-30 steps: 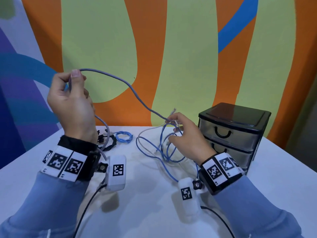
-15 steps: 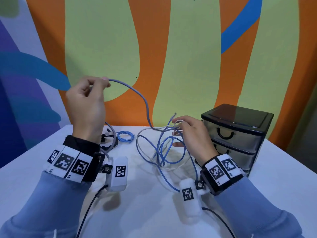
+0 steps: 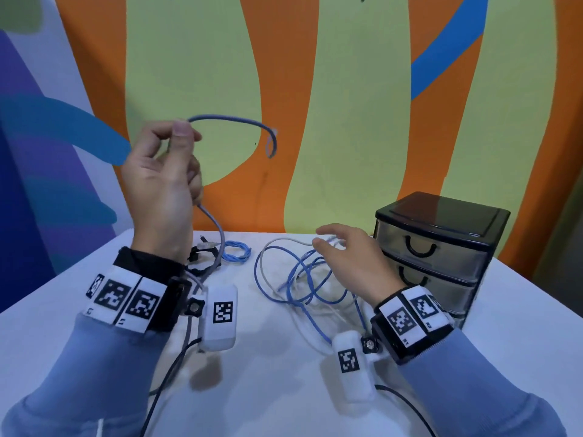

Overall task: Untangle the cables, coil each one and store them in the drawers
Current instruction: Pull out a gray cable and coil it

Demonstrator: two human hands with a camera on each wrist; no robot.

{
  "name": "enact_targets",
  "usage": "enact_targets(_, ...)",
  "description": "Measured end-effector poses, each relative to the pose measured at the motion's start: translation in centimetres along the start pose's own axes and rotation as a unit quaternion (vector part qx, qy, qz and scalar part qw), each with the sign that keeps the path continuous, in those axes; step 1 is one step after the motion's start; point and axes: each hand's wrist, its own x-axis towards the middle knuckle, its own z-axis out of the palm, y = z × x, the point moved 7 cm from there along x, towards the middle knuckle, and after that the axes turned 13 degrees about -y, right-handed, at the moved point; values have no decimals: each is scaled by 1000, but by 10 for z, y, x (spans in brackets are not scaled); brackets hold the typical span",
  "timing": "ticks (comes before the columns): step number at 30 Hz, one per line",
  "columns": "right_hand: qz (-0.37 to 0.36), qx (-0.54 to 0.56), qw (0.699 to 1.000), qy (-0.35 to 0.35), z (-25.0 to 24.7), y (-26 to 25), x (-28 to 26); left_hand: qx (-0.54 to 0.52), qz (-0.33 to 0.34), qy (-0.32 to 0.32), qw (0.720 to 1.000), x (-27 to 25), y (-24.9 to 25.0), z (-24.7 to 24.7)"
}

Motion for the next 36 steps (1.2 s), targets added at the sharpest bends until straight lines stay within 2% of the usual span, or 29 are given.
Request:
enact_targets(3, -43, 2, 999, 24, -4, -12, -5, 22, 16, -18, 999, 0, 6, 3)
enact_targets(7, -183, 111, 974, 71, -13, -42, -18, 24, 17, -39, 999, -1, 8, 7)
enact_targets(12, -272, 163, 947, 41, -21, -78, -29, 26, 26, -77, 996, -2, 10, 19)
enact_targets(15, -308, 196, 931, 20, -29, -96, -31, 70, 35, -64, 995, -2, 10, 17)
enact_targets(17, -308, 256, 916, -13, -29, -102, -26, 106, 36, -51, 992, -2, 7, 14)
enact_targets(19, -275, 334, 900, -54, -25, -102, -17, 141, 27, -57, 988, -4, 3, 15)
enact_targets(22, -218, 450, 857, -123, -17, -97, -6, 194, 11, -72, 978, -7, -3, 20)
enact_targets(25, -187, 512, 820, -174, -10, -92, -5, 275, -8, -63, 959, -10, -8, 21)
enact_targets(28, -187, 545, 790, -210, -7, -92, -10, 324, -52, -66, 942, -15, -19, 28)
enact_targets(32, -217, 566, 775, -180, -16, -90, -14, 285, -154, -182, 928, -28, -50, 54)
enact_targets(34, -222, 570, 776, -154, -21, -87, -14, 282, -226, -267, 893, -38, -62, 67)
enact_targets(36, -222, 574, 776, -139, -24, -85, -13, 282, -270, -347, 853, -51, -66, 79)
